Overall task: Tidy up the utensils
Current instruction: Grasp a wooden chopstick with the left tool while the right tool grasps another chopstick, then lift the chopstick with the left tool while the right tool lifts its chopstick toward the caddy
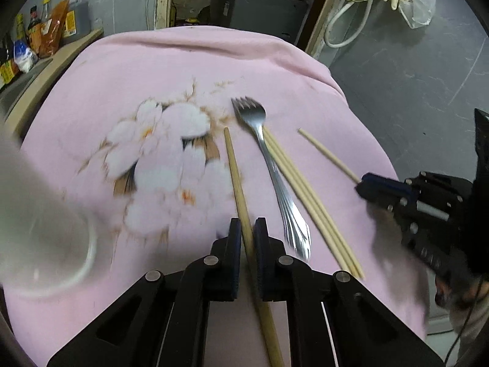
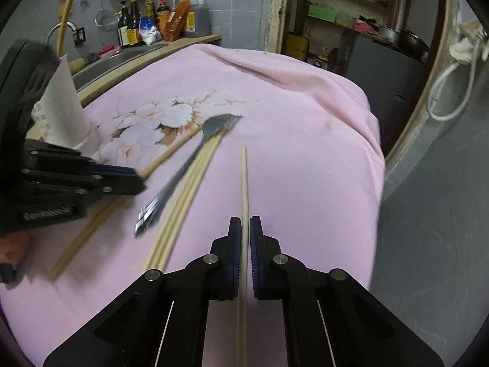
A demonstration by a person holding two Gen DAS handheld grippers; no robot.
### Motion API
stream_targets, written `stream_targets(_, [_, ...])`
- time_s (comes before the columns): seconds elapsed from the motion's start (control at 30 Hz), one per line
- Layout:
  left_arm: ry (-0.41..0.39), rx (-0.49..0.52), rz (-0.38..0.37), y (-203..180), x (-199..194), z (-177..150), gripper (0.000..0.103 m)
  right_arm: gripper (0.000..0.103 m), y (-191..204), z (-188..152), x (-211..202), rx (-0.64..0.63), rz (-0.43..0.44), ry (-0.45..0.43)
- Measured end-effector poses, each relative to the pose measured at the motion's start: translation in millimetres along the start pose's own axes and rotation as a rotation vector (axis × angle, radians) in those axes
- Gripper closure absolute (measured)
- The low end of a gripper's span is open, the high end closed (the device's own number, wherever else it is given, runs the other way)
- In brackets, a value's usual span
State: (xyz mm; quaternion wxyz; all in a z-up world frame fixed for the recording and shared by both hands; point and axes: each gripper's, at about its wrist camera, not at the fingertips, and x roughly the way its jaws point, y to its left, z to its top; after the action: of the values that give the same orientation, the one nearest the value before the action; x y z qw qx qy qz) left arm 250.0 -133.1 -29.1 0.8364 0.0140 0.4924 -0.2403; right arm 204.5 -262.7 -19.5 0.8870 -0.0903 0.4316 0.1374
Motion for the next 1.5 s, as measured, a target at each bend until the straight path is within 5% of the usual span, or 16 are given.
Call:
stream_targets(0.5, [0.071,0.076,0.028,-5,3,5,0.094,0.090,-15,15,14,0.068,0.104,0.051])
stream_targets(0.73, [0.105,0.065,0.023,4,16,26,0.094,0.082,-5,40,41,-0.018,0.094,0.125])
stream_targets(0.97, [0.077,0.029,0.009,8,12,22,0.099,0.100,-8,43,38,0.057,0.119,0.134])
stream_targets(1.23, [-0.137,0.051,-0.012,-3,-42,-8,0.099,0.100,1,17,-10,0.136,0.181,-0.095])
stream_targets(1.5, [-0.571,0.057,0.066,-14,-117,-35,0.099,0.100,48,-10,-90,0.090,0.136,-0.578])
